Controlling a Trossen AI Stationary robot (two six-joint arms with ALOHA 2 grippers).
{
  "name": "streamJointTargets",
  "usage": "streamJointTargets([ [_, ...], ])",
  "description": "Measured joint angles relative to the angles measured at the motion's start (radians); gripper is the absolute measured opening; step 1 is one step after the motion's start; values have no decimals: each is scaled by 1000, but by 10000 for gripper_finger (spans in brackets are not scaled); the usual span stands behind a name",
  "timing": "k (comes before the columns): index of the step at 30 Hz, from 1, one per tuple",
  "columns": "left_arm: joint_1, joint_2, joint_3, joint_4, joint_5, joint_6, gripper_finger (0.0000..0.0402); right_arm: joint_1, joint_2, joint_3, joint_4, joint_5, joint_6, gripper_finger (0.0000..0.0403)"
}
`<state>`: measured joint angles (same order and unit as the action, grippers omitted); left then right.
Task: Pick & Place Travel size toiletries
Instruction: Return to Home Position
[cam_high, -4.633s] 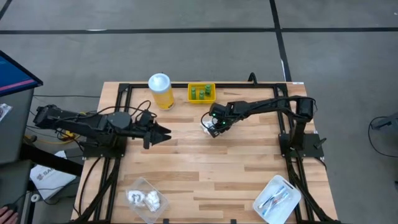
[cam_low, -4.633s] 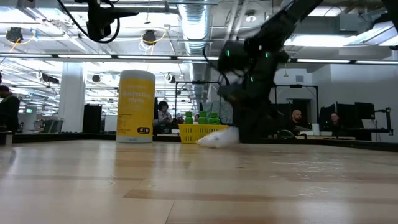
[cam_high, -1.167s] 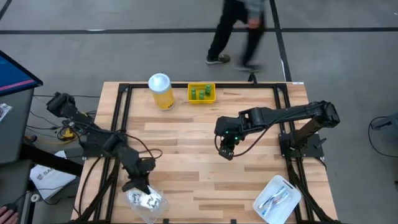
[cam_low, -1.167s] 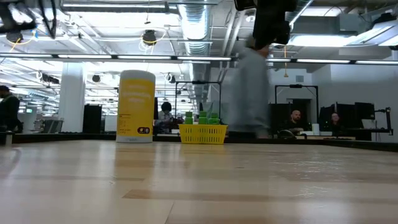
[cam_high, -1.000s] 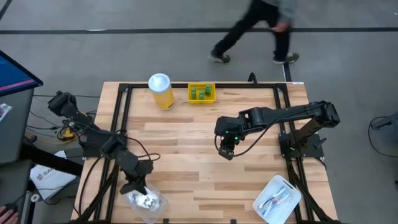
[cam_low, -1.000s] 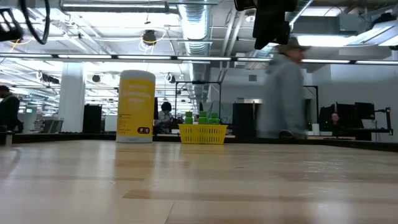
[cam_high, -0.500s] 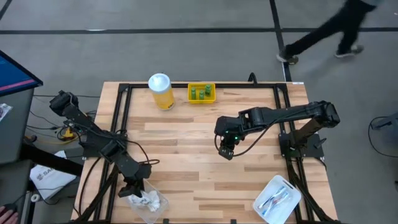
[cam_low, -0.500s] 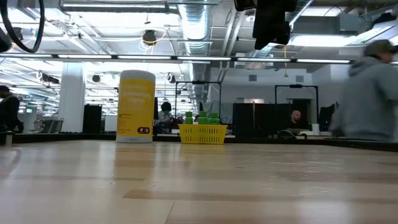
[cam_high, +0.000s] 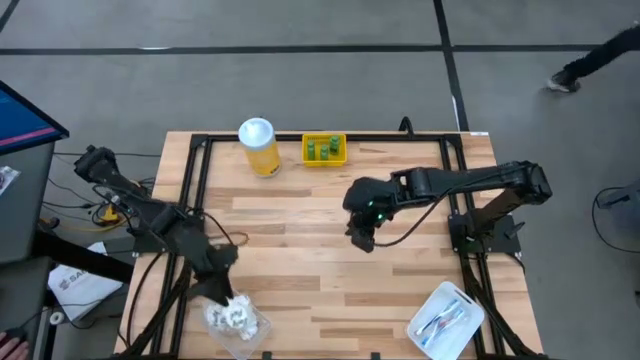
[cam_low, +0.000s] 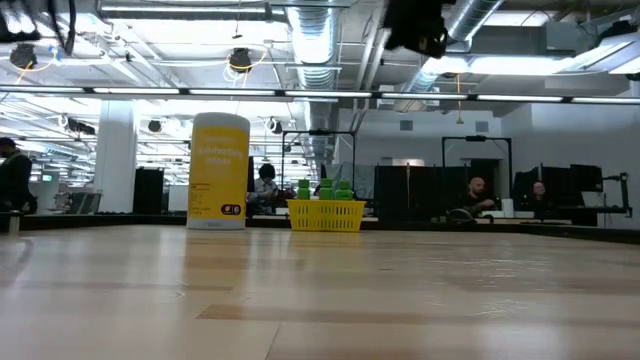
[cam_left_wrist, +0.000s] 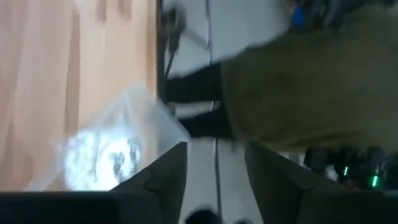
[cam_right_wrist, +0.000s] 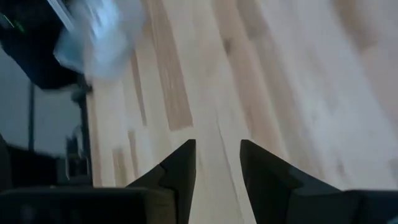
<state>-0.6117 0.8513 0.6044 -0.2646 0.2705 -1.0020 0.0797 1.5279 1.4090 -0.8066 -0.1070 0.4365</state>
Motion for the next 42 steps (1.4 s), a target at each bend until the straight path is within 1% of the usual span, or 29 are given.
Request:
streamJointTargets([
  [3, 29, -103, 0, -1, -75, 12, 129, -33, -55, 0, 73, 0, -25, 118],
  [5, 50, -170, 0, 1, -124, 38, 99, -56, -103, 0, 118, 1, -46, 118],
  [9, 90, -293, 0, 2, -213, 139, 29, -113, -205, 0, 220, 1, -92, 118],
  [11, 103, -350, 0, 4, -248, 200, 9, -139, -257, 0, 268, 1, -134, 114],
  [13, 111, -408, 0, 4, -291, 261, 6, -165, -312, 0, 304, 3, -187, 103],
  [15, 113, -467, 0, 3, -321, 329, 3, -188, -367, 1, 327, 3, -252, 84],
  [19, 114, -574, 0, 2, -406, 439, 1, -243, -468, 2, 310, 3, -374, 22],
  [20, 114, -595, 0, -2, -424, 464, 1, -257, -491, 2, 296, 3, -397, 12],
  [21, 114, -616, 0, -9, -443, 487, 1, -274, -510, 2, 282, 3, -416, 8],
  [23, 114, -655, 0, -21, -471, 509, 1, -312, -543, 1, 251, 4, -439, 12],
  [26, 114, -703, 0, -76, -503, 520, 1, -372, -586, -35, 228, 3, -466, 6],
  [30, 114, -757, 0, -143, -544, 526, 1, -441, -630, -126, 246, 0, -472, 5],
  [33, 114, -791, 0, -181, -594, 562, 1, -478, -661, -220, 307, -56, -445, 1],
  [39, 114, -843, 0, -189, -668, 671, 1, -549, -722, -466, 563, -220, -373, 1],
  [42, 114, -850, 0, -190, -690, 702, 1, -581, -754, -582, 708, -256, -279, 1],
])
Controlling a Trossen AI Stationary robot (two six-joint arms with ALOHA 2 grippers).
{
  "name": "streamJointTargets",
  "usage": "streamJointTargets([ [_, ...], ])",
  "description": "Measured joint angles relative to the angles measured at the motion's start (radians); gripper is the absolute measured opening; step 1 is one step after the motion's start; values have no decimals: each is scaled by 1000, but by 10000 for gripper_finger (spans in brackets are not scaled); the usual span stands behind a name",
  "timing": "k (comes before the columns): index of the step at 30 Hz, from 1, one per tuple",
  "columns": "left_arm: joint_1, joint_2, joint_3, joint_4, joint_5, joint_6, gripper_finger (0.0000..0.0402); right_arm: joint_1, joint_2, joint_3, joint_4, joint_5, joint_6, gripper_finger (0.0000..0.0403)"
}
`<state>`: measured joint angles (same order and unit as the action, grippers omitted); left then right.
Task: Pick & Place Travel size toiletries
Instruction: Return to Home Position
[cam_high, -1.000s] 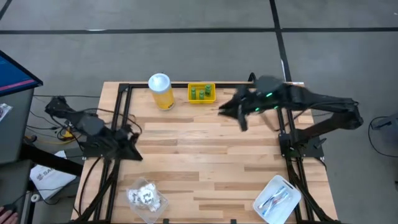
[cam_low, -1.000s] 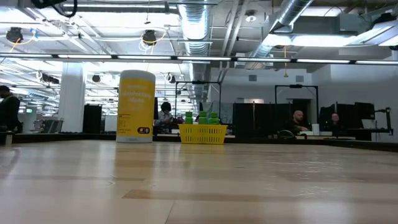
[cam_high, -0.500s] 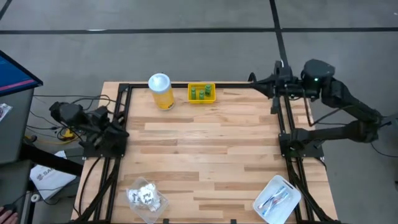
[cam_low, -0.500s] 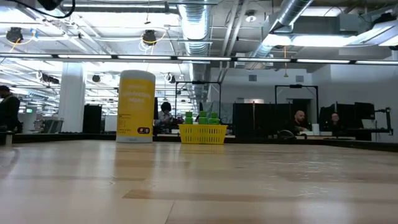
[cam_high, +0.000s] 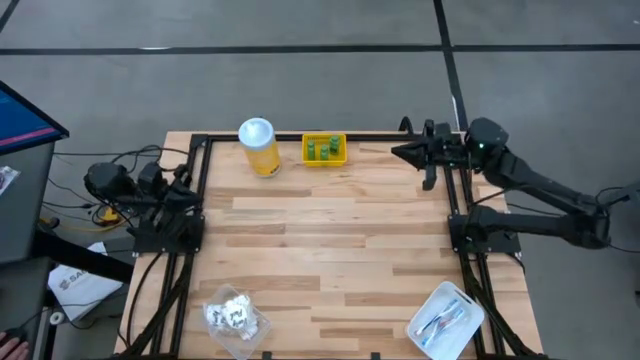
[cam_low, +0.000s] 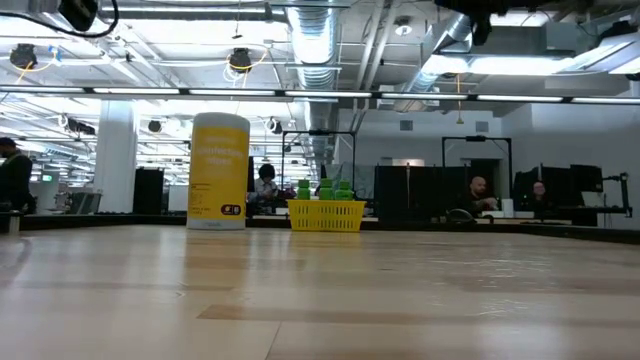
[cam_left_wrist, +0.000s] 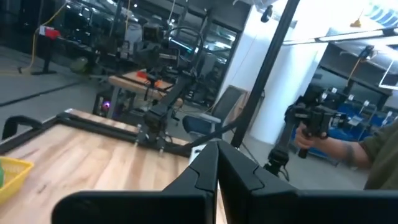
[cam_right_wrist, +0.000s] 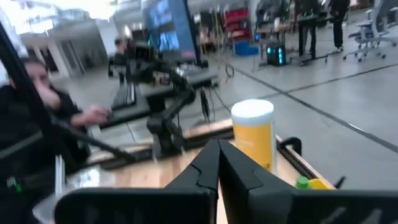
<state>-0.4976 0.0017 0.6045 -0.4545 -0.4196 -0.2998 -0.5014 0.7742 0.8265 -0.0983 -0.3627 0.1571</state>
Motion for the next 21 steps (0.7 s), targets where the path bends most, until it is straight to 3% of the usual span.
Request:
streamJointTargets([
  [5, 0, 0, -35, 15, -28, 30, 1, -41, -63, -157, 214, -4, 84, 1],
  [10, 0, 0, -153, 69, -36, -41, 1, -73, -125, -268, 287, -6, 132, 0],
  [21, 0, -2, -486, 495, 27, -151, 1, -91, -236, -493, 470, -33, 182, 0],
])
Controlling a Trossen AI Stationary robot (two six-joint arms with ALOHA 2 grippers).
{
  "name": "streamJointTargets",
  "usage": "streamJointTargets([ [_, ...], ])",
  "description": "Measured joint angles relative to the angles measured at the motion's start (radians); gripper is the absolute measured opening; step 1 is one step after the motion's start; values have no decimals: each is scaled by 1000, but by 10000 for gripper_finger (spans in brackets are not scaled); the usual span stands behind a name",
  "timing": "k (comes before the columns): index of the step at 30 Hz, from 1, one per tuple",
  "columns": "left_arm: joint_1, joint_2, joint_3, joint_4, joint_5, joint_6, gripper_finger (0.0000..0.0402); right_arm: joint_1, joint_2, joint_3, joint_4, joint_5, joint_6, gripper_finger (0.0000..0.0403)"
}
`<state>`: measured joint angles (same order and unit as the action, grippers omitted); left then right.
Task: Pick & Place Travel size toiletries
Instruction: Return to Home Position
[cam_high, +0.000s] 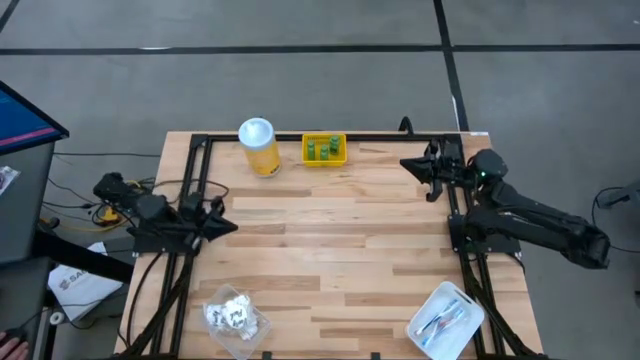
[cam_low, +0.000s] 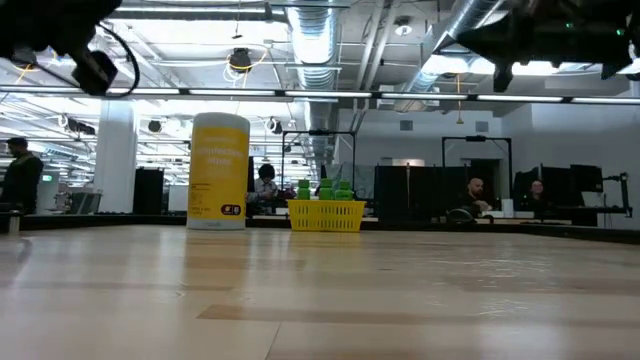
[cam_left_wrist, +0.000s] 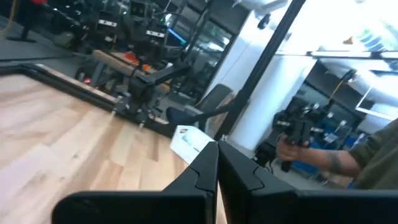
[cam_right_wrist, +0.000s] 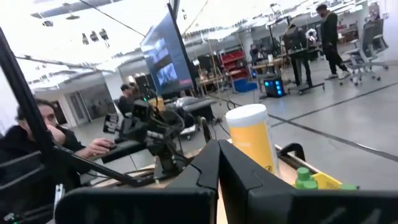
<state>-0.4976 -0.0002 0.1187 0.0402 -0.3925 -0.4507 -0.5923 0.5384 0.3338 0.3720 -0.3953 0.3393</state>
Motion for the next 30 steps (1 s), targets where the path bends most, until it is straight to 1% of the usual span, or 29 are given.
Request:
streamJointTargets([
  [4, 0, 0, -109, 178, 16, -13, 1, 0, -4, -84, 131, -1, 46, 0],
  [7, 0, 5, -112, 190, 50, -33, 1, 0, -3, -141, 226, -11, 50, 0],
  [12, 0, 4, -112, 239, 163, -29, 1, 0, -2, -234, 384, -83, 82, 0],
  [15, 0, 5, -112, 273, 213, -2, 1, 1, -3, -298, 465, -132, 114, 0],
  [16, 0, 5, -112, 283, 228, 5, 1, 1, -4, -323, 488, -133, 127, 0],
  [20, 0, 13, -112, 276, 266, 55, 1, 15, 0, -325, 390, -146, 133, 0],
  [24, 0, 41, -112, 275, 262, 128, 2, 16, 5, -325, 403, -148, 124, 0],
  [27, 0, 66, -112, 276, 265, 131, 4, 16, 3, -325, 427, -159, 122, 0],
  [30, 0, 94, -112, 276, 265, 132, 5, 16, 3, -325, 429, -165, 87, 0],
])
